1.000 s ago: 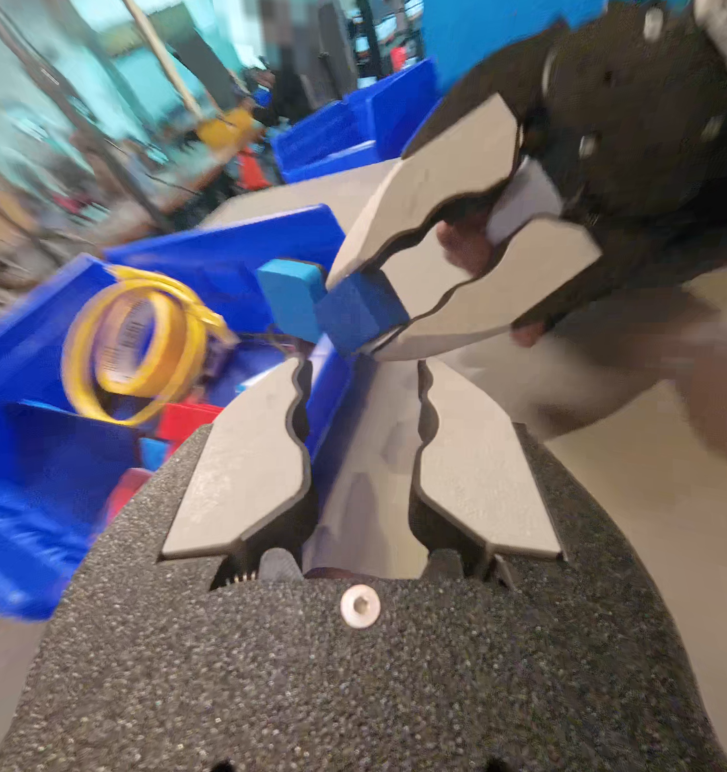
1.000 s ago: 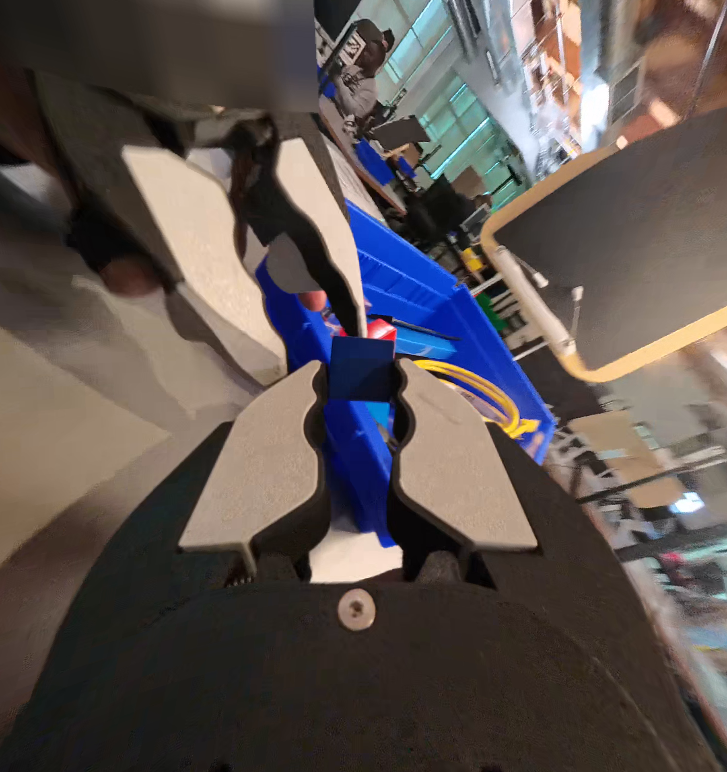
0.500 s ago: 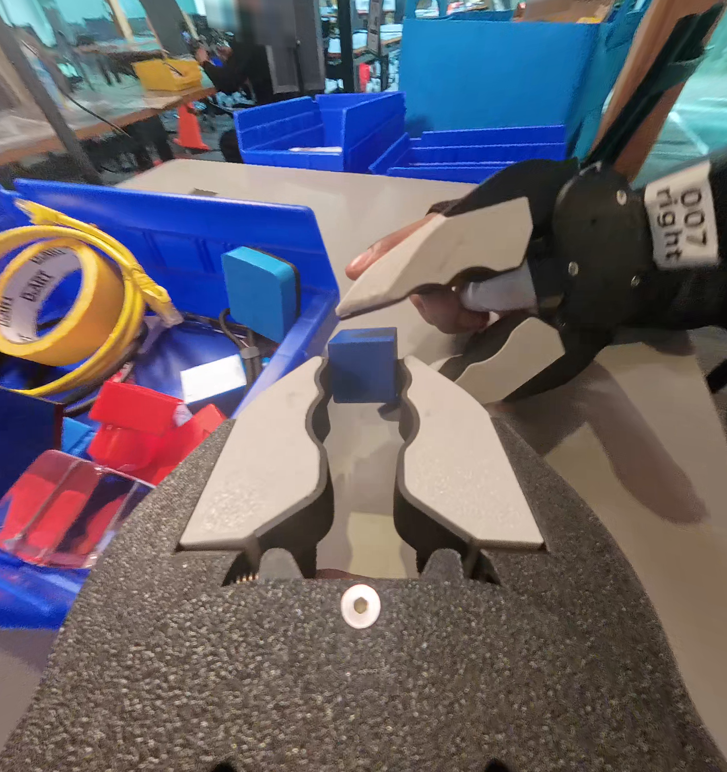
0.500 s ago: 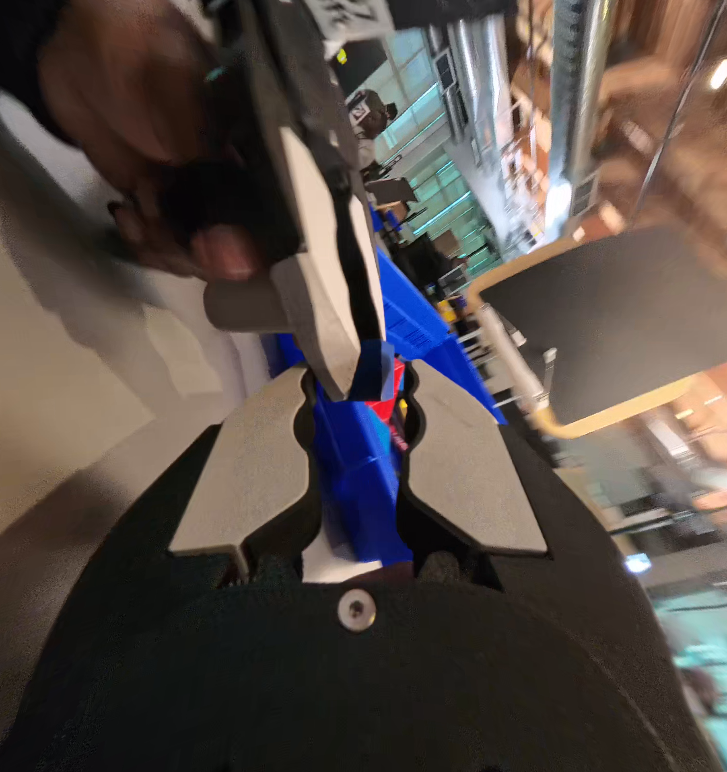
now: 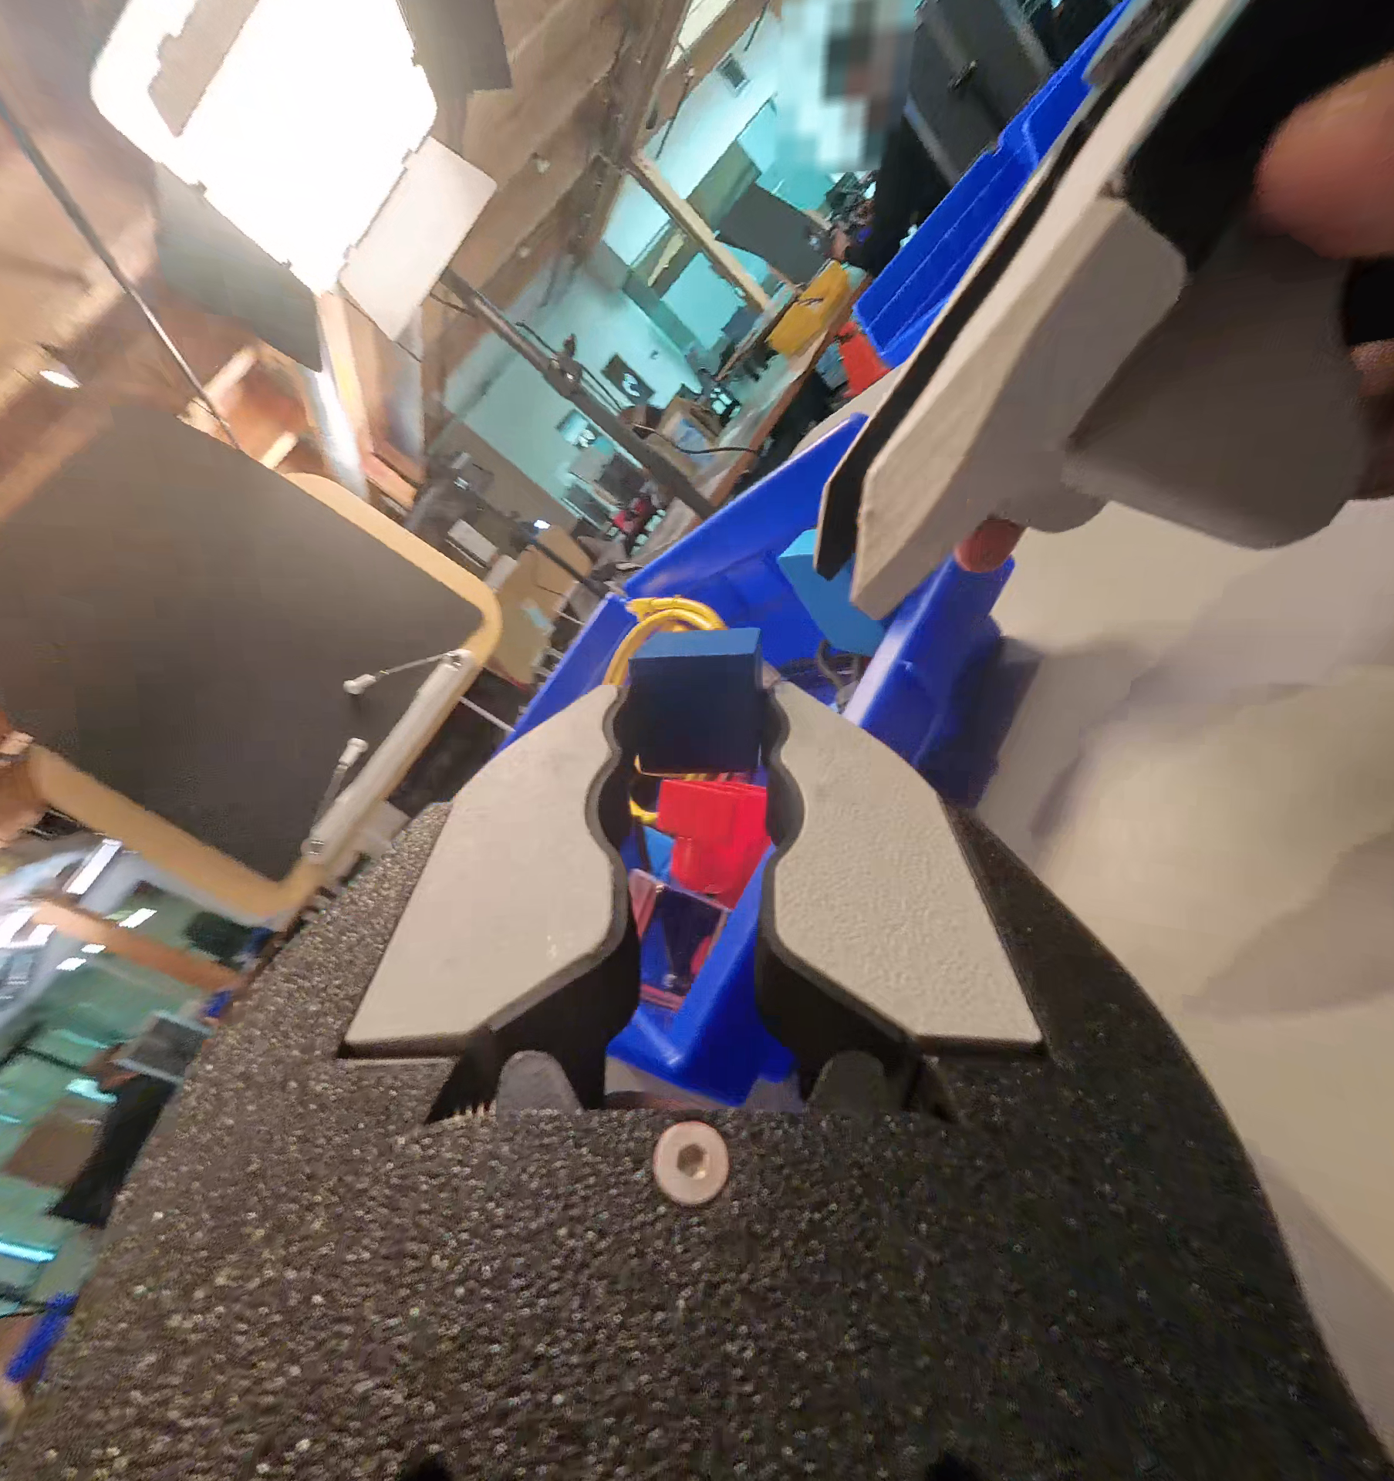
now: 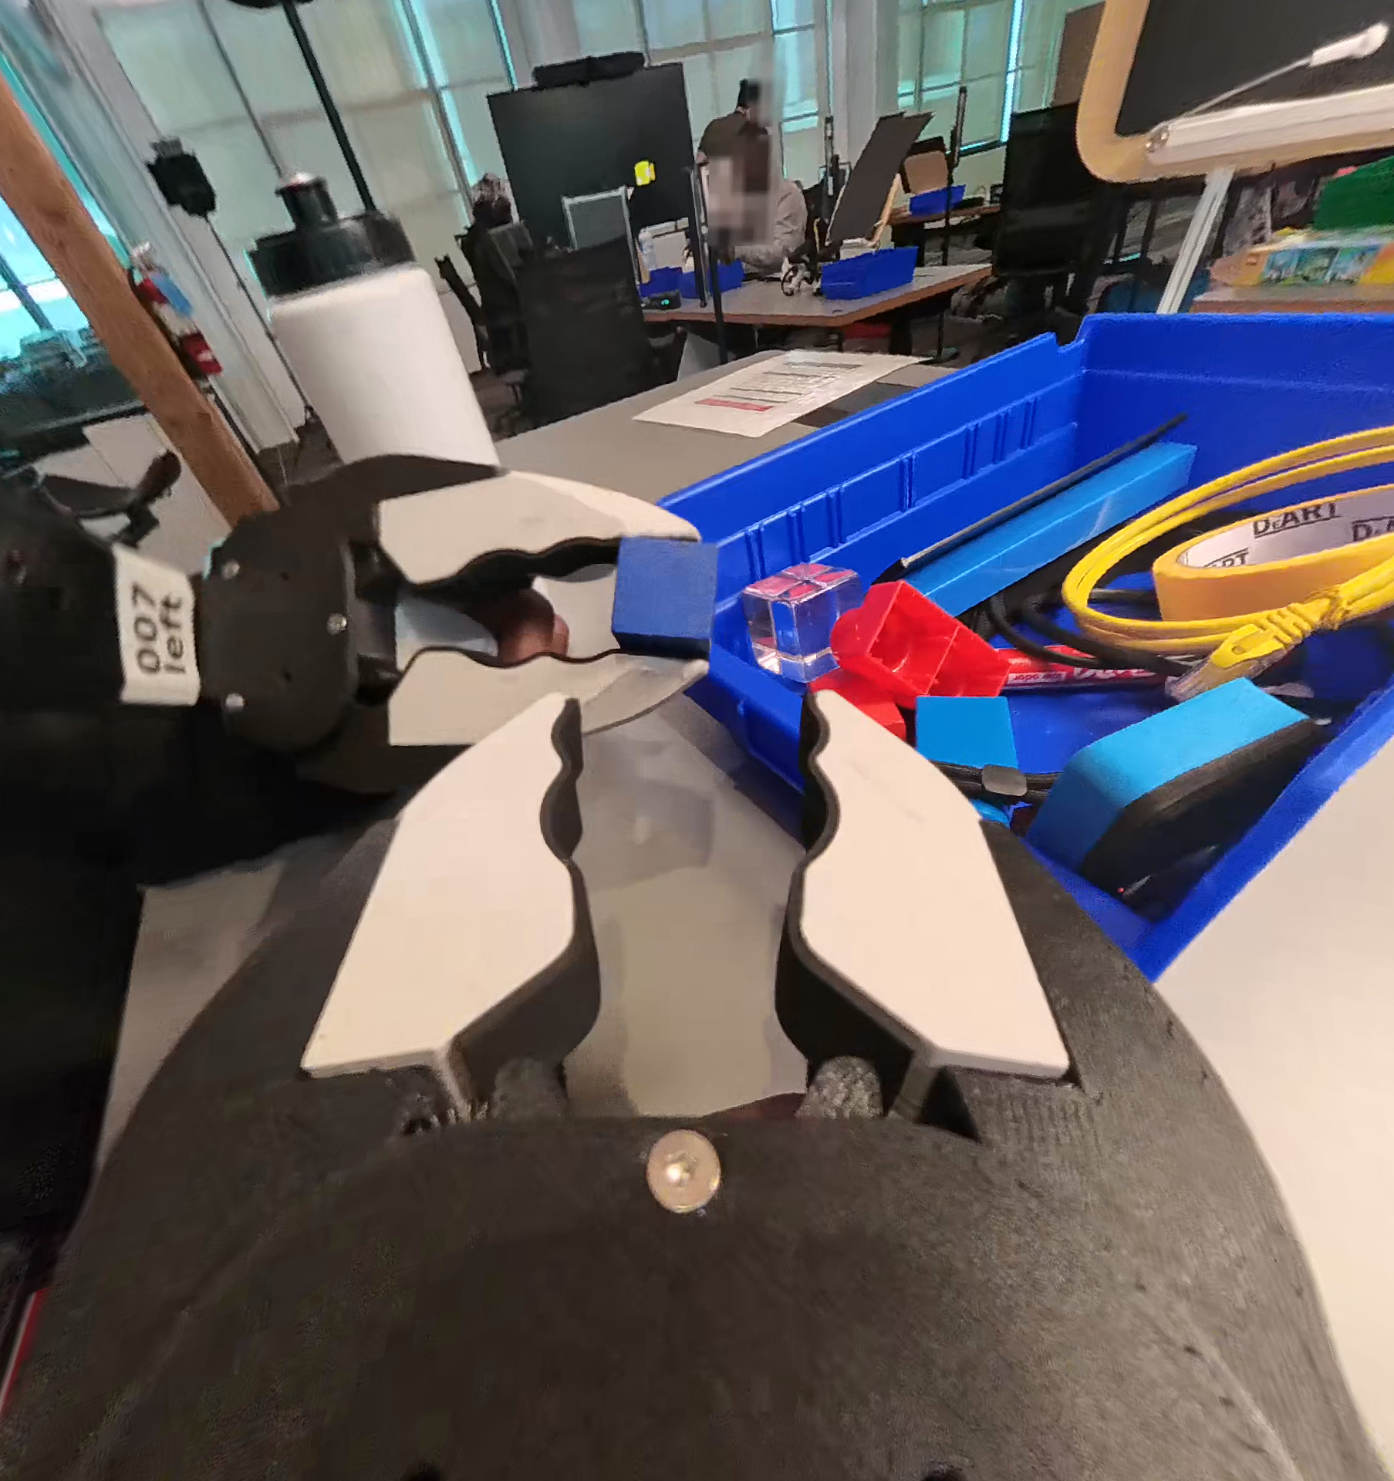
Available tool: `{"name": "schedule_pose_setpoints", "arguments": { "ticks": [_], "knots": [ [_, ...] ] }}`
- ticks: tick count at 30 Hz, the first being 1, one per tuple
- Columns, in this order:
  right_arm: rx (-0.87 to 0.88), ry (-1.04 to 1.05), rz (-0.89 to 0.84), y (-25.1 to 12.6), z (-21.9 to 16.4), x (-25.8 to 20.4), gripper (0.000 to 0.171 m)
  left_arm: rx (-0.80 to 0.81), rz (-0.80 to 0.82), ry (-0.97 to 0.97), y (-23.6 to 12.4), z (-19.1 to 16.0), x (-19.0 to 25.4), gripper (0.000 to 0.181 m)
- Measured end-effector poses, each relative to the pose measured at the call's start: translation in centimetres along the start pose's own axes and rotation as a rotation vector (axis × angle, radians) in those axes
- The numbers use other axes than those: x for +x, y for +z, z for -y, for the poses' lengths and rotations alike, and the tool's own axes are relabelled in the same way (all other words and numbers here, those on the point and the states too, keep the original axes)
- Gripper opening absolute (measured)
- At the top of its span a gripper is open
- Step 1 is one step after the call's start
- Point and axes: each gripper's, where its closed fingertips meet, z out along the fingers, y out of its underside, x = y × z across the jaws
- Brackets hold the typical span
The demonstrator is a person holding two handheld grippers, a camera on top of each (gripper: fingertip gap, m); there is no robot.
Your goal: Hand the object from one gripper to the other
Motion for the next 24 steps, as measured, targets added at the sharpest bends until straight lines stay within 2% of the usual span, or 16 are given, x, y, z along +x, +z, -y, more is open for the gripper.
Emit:
{"name": "schedule_pose_setpoints", "arguments": {
  "ticks": [4, 7, 10, 11, 13, 14, 17, 20, 22, 24],
  "knots": [
    [0.055, 0.035, -0.021, 0.3, 0.4, -2.2, 0.052, 0.024, 0.081, 0.149, -1.8, 1.6, -0.6, 0.031],
    [0.079, -0.009, -0.025, 0.7, 0.9, -4.2, 0.056, 0.052, 0.120, 0.216, -3.2, 3.0, -0.6, 0.030],
    [0.096, -0.064, -0.036, 0.9, 1.5, -5.6, 0.053, 0.072, 0.121, 0.263, -4.2, 3.8, 0.3, 0.030],
    [0.088, -0.086, -0.032, 1.0, 1.4, -6.0, 0.049, 0.071, 0.119, 0.277, -4.4, 4.0, 0.6, 0.030],
    [0.078, -0.135, -0.068, 1.0, 1.1, -6.1, 0.029, 0.055, 0.114, 0.279, -4.7, 4.0, 1.0, 0.030],
    [0.068, -0.172, -0.092, 0.9, 0.9, -6.0, 0.029, 0.038, 0.090, 0.252, -4.8, 3.8, 1.4, 0.030],
    [0.036, -0.337, -0.222, -0.1, 0.7, -5.0, 0.029, -0.044, 0.005, 0.020, -5.4, 2.3, 2.1, 0.041],
    [-0.005, -0.568, -0.313, -1.1, 0.3, -4.2, 0.029, -0.077, -0.093, -0.375, -6.4, 1.4, 2.1, 0.051],
    [-0.043, -0.738, -0.361, -1.5, -0.2, -4.0, 0.029, -0.038, -0.181, -0.643, -7.0, 2.4, 1.8, 0.053],
    [-0.089, -0.885, -0.385, -1.5, -0.8, -4.0, 0.029, 0.014, -0.260, -0.830, -7.3, 3.8, 1.4, 0.054]
  ]
}}
